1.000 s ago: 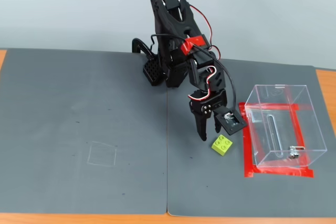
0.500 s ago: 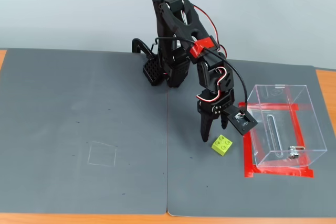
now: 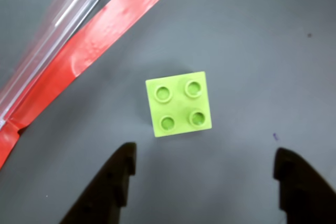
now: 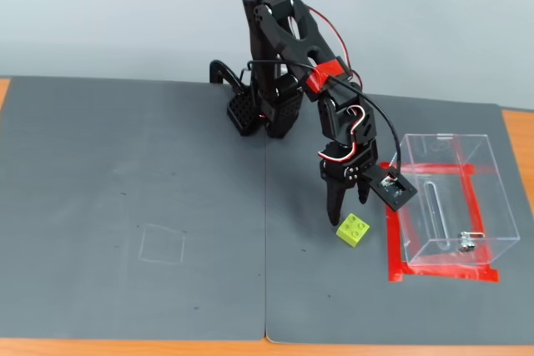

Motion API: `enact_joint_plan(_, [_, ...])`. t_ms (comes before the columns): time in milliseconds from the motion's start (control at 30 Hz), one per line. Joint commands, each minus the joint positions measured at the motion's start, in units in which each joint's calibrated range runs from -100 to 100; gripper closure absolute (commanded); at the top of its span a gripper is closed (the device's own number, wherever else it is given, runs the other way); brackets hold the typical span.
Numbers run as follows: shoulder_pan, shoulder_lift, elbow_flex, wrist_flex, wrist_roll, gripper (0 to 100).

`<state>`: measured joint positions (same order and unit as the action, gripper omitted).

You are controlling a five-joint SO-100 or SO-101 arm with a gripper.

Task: Pick the green lego block and place it into the transparent box

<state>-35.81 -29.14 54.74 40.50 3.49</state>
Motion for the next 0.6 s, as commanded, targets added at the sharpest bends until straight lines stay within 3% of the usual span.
enact_joint_plan(0, [0.6,-0.7,-2.1,-0.8,-1.3,65])
enact_joint_plan(100, [0.9,-0.7,-2.1,-1.1,-2.3,59])
enact_joint_plan(300, [0.7,0.2,-2.4,-2.4,-2.2,58])
enact_joint_plan(567, [0.5,0.3,1.8,-11.8,-2.5,58])
